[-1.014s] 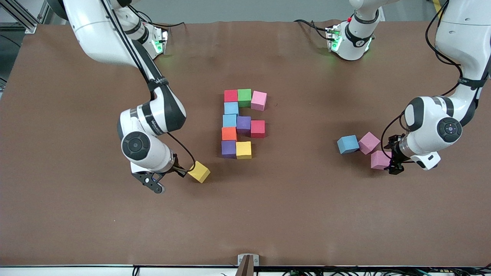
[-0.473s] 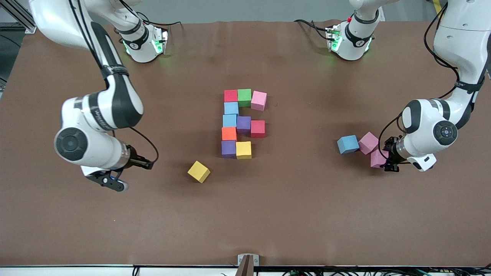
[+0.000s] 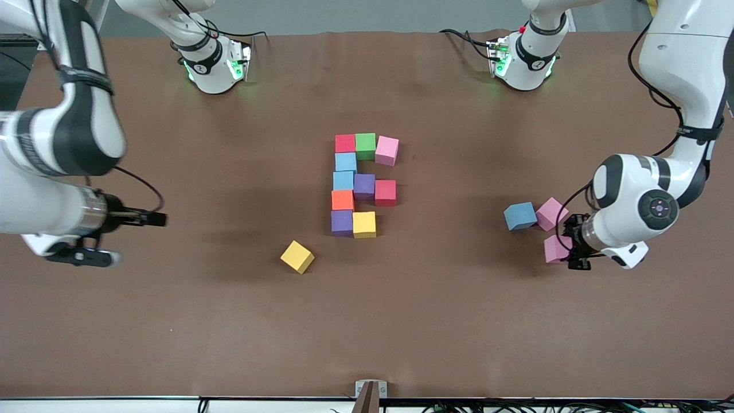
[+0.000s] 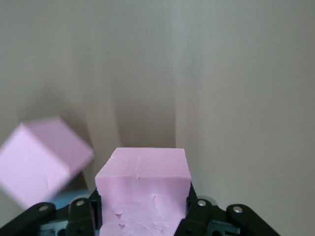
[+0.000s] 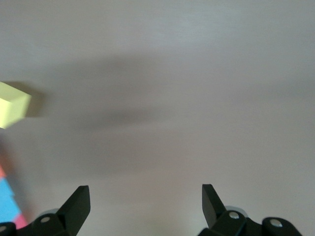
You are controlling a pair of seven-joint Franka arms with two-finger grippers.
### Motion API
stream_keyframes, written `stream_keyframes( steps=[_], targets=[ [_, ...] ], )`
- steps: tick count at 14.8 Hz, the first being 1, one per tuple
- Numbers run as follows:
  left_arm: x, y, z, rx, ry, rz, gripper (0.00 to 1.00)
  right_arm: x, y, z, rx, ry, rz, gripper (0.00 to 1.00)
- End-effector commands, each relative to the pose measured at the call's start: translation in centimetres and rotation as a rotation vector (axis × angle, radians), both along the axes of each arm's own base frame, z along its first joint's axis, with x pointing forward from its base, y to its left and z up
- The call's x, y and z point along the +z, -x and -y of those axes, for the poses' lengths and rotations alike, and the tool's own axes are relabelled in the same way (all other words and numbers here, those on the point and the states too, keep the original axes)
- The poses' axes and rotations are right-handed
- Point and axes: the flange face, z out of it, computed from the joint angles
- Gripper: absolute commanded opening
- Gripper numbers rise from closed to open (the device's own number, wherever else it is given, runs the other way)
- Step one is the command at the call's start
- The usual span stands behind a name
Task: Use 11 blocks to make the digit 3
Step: 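Carry the pink cube with the left gripper and place it in the shape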
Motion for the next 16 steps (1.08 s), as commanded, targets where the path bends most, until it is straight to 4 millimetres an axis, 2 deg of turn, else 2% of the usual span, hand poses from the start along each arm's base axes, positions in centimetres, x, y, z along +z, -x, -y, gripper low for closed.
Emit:
stream_keyframes(
  steps=[1,3,4,7,10,11,12,14,16],
  targets=[
    [0.1,-0.3,7.9,0.026,-0.011,-0.005,0.22,2.5,1.4,4.2,0.076,0.063,-0.018,1.00],
    [-1.0,1.0,13.5,0.039,-0.014,-0.018,0.22,4.2,2.1,6.9,0.100,0.048,-0.039,1.00],
    [-1.2,1.8,15.9,0.050,-0.016,-0.020,0.22,5.6,2.6,7.2,0.088,0.044,-0.056,1.00],
    [-2.9,3.5,23.0,0.080,-0.013,-0.027,0.22,9.9,3.5,7.4,0.075,0.055,-0.060,1.00],
    [-3.8,5.3,29.4,0.092,-0.006,-0.019,0.23,10.9,4.0,7.5,0.074,0.051,-0.060,1.00],
    [-3.8,6.0,31.1,0.092,-0.002,-0.014,0.23,10.9,3.8,7.8,0.067,0.045,-0.054,1.00],
    [-4.5,7.0,32.4,0.090,-0.004,-0.024,0.23,11.8,3.7,7.5,0.069,0.044,-0.034,1.00],
    [-5.0,7.5,34.8,0.098,0.008,-0.020,0.23,13.7,3.7,6.4,0.086,0.047,0.002,1.00],
    [-5.5,8.4,37.0,0.105,0.012,-0.018,0.23,14.2,3.8,6.7,0.081,0.045,0.017,1.00]
  ],
)
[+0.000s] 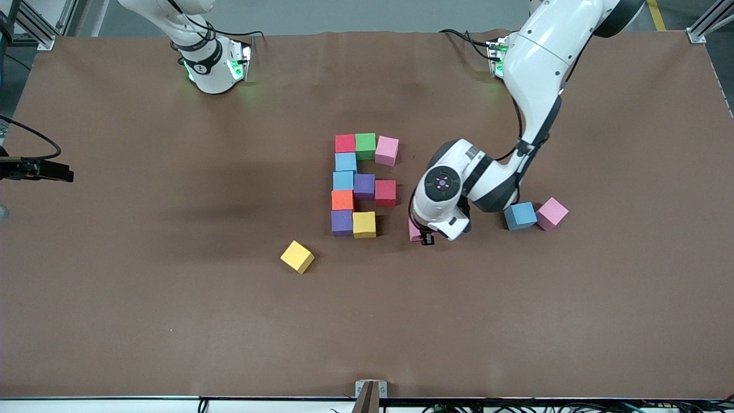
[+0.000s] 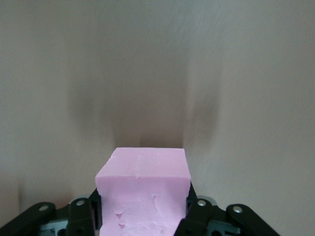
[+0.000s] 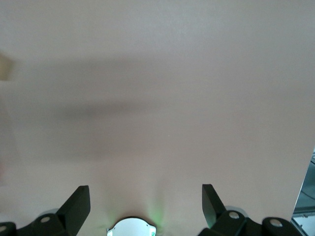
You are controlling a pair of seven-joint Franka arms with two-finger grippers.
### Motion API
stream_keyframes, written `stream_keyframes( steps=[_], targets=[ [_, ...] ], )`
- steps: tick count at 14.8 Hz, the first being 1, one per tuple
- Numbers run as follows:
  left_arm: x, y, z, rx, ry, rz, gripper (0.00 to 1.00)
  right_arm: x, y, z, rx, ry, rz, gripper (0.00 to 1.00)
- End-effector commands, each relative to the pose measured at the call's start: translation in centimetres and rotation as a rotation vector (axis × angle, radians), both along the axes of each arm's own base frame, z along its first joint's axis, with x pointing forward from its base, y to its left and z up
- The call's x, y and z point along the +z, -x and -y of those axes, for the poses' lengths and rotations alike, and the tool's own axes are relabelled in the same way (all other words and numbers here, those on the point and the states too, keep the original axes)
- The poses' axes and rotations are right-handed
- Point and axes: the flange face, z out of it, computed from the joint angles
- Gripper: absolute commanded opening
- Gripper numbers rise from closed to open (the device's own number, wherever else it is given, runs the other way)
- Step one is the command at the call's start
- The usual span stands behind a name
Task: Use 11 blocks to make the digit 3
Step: 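Carry the pink cube with the left gripper and place it in the shape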
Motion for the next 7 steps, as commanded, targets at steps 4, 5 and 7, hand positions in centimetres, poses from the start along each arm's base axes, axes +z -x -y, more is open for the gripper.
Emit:
stream_keyframes(
  steps=[4,5,7],
  targets=[
    [-0.9,0.3,4.3,0.019,0.016,0.023,0.23,3.0,0.5,0.9,-0.014,-0.041,0.058,1.00],
    [-1.3,0.6,5.1,0.009,0.019,0.024,0.23,3.2,0.7,0.9,-0.014,-0.054,0.062,1.00],
    [-1.4,0.7,5.9,0.010,0.031,0.036,0.23,5.9,2.0,-0.4,-0.003,-0.061,0.103,1.00]
  ],
)
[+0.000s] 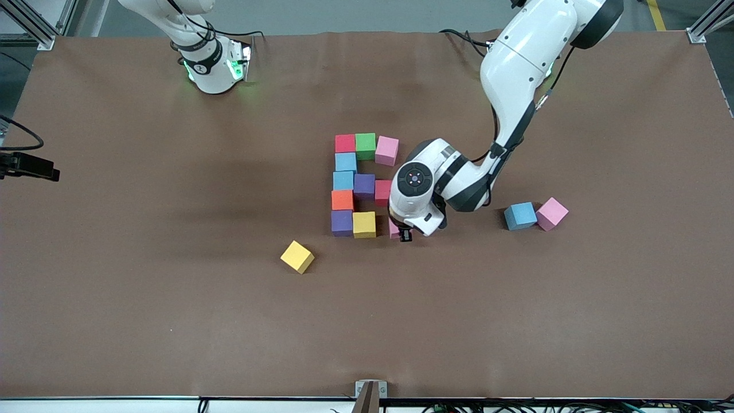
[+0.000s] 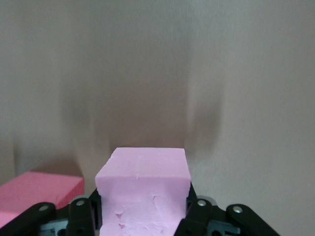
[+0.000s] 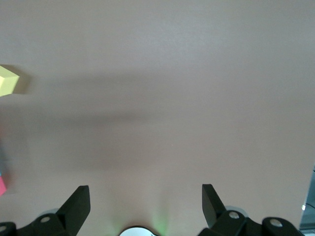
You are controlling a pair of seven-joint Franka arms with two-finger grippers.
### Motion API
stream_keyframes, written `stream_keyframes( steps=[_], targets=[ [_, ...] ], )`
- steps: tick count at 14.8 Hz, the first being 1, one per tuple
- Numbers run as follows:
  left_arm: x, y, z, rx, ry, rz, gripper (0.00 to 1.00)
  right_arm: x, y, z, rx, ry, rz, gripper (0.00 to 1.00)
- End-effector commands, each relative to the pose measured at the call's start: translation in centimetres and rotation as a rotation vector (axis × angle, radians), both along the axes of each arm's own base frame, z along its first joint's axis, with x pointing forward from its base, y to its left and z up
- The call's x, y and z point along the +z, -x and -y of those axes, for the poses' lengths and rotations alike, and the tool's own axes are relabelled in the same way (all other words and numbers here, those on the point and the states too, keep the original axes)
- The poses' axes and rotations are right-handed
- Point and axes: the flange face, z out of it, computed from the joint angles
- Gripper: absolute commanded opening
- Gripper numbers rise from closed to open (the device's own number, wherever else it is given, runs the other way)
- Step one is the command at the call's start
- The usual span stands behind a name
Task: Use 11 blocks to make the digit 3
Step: 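Carry the pink cube with the left gripper and place it in the shape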
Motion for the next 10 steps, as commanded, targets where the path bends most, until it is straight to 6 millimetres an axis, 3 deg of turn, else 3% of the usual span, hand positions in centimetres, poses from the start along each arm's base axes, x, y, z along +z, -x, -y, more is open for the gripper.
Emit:
stream_keyframes(
  steps=[1,10],
  targets=[
    [-0.5,-0.3,1.5,0.016,0.013,0.027,0.23,2.8,1.9,-0.7,0.009,-0.023,0.031,1.00],
    [-1.3,1.1,3.3,-0.012,0.025,0.033,0.23,4.4,4.4,-1.1,0.012,-0.030,-0.038,1.00]
  ],
)
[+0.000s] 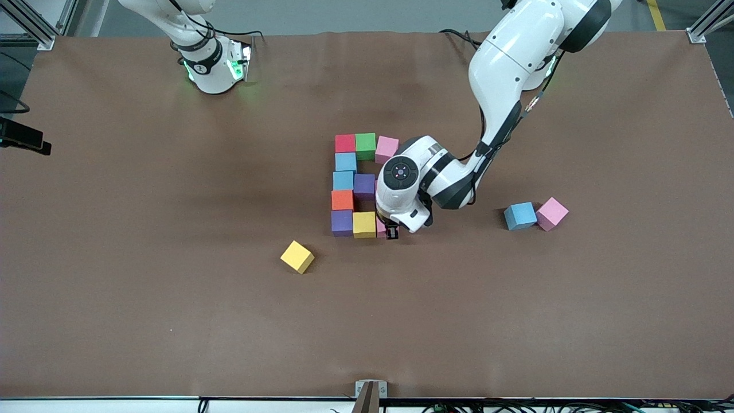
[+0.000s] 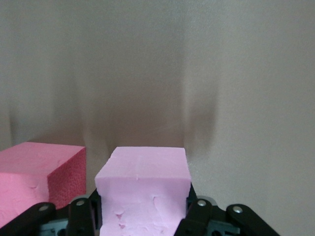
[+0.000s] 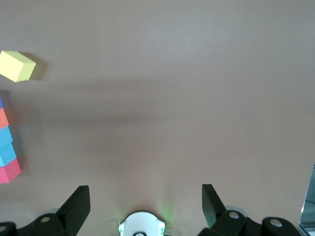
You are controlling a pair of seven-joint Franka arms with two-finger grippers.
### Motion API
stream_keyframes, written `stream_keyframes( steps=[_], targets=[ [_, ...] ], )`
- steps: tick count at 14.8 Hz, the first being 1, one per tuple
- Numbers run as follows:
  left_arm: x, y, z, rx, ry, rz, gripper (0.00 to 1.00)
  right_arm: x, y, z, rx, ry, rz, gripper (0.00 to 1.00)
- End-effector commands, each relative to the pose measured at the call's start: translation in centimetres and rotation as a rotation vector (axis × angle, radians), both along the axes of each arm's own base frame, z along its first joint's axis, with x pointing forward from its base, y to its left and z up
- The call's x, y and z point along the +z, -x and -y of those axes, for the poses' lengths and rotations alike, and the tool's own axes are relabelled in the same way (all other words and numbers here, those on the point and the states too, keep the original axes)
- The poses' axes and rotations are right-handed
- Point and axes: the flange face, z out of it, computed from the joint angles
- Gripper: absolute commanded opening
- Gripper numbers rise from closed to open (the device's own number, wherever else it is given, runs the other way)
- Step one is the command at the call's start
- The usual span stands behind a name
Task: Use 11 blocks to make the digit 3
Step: 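Carry the pink cube with the left gripper and place it in the shape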
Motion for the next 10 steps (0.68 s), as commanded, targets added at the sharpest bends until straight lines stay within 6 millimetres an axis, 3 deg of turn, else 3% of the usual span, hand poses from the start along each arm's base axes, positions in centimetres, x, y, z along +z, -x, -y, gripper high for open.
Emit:
stream_keyframes(
  steps=[1,2,3,4,7,10],
  targets=[
    [-1.2,0.1,0.7,0.001,-0.002,0.010,0.25,1.5,1.3,-1.0,0.015,-0.008,0.001,1.00],
    [-1.2,0.1,0.7,-0.001,-0.003,0.011,0.34,1.8,1.2,-2.4,0.037,-0.003,0.007,1.00],
    [-1.2,0.0,0.6,-0.004,-0.004,0.012,0.55,1.7,1.2,-3.3,0.052,0.005,0.001,1.00],
    [-1.0,0.0,0.6,-0.011,-0.003,0.016,1.00,2.1,1.4,-3.9,0.062,0.006,0.010,1.00],
    [0.6,-1.1,-0.1,0.002,0.005,0.040,1.00,2.3,1.9,-2.9,0.039,-0.008,0.008,1.00],
    [3.5,-1.9,-0.5,0.008,0.020,0.074,1.00,2.2,1.9,-3.2,0.041,-0.012,0.005,1.00]
  ],
)
